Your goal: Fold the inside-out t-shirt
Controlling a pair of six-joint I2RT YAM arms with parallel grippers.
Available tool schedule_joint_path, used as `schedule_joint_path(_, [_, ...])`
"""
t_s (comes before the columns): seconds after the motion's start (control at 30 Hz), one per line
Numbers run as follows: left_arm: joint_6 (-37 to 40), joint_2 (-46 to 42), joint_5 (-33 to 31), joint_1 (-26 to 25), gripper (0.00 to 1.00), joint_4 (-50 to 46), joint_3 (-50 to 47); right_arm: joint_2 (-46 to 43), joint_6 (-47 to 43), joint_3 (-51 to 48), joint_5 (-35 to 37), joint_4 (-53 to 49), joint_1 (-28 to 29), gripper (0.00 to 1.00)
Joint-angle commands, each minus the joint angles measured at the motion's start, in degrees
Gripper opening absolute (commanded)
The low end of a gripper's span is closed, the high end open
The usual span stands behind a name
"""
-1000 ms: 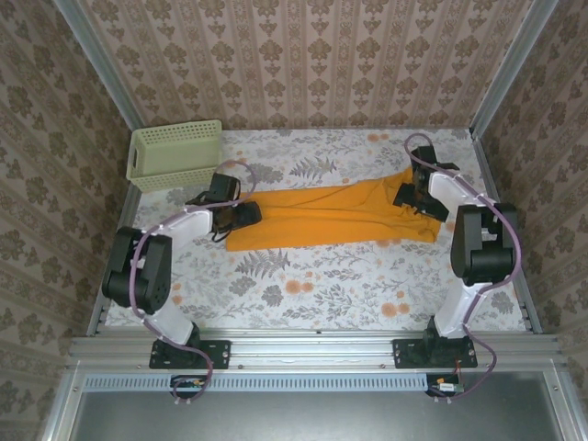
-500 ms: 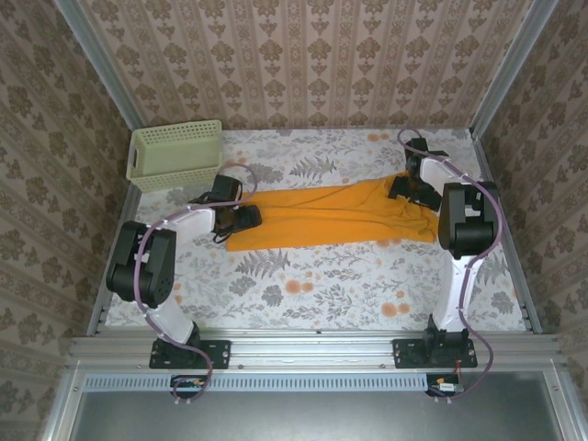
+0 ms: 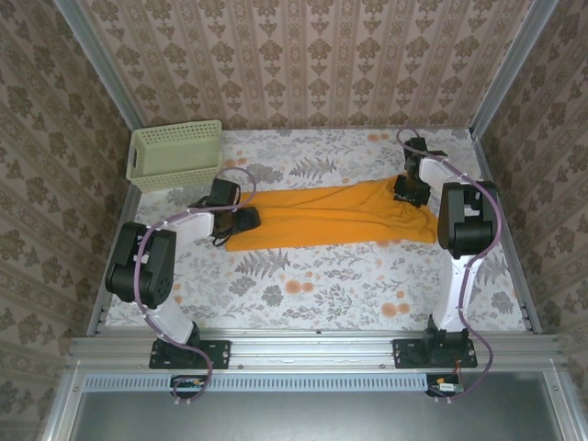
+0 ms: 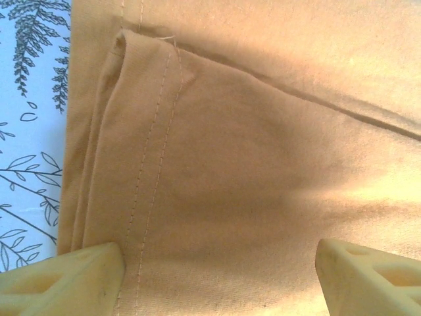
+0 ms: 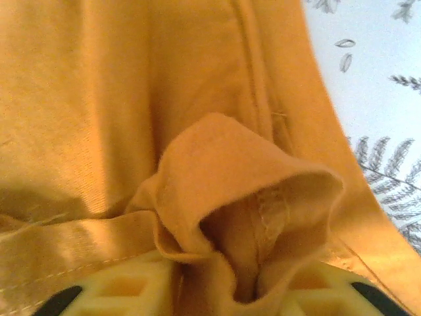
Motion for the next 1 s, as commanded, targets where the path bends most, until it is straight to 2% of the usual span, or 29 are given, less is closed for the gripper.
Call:
schedule_joint_path(0.0, [-1.48, 0.15, -1.62, 0.16, 0.79, -3.63, -3.25, -0.79, 0.32, -4.5, 1.61, -2.05, -0.72, 0.21])
schedule_joint_path(0.13, [-2.08, -0.38, -1.89, -1.44, 0.79, -3.4, -5.18, -5.32, 0.55, -7.76, 3.89, -0.48, -1.4, 0.0])
schedule_joint_path(0.33, [-4.92, -5.17, -3.77, -6.86, 0.79, -3.75, -8.69, -14.66, 0.34, -9.98, 12.31, -3.04, -1.45, 0.0])
schedule_joint_path(0.37, [-5.91, -5.91, -4.02, -9.95, 0.79, -3.68, -9.31, -16.05, 0.12, -10.2, 14.15, -3.72, -1.49, 0.0])
schedule_joint_path(0.47, [-8.28, -7.24, -4.03, -14.85, 0.79, -3.93, -9.74, -19.99, -0.58, -9.86, 18.78, -6.25, -1.49, 0.0])
schedule_joint_path(0.57, [-9.74, -10.81, -3.25, -17.59, 0.79, -4.38, -9.96, -23.32, -2.45, -8.57, 22.62, -8.19, -0.87, 0.0])
schedule_joint_path(0.77, [-7.79, -19.01, -3.85, -15.89, 0.81, -5.81, -9.05, -24.2, -6.99, -0.79, 28.75, -14.97, 4.96, 0.0])
schedule_joint_path(0.97, [-6.39, -18.98, -0.82, -11.85, 0.79, -4.91, -9.62, -19.8, -7.91, 7.56, 33.85, -23.49, 14.71, 0.0])
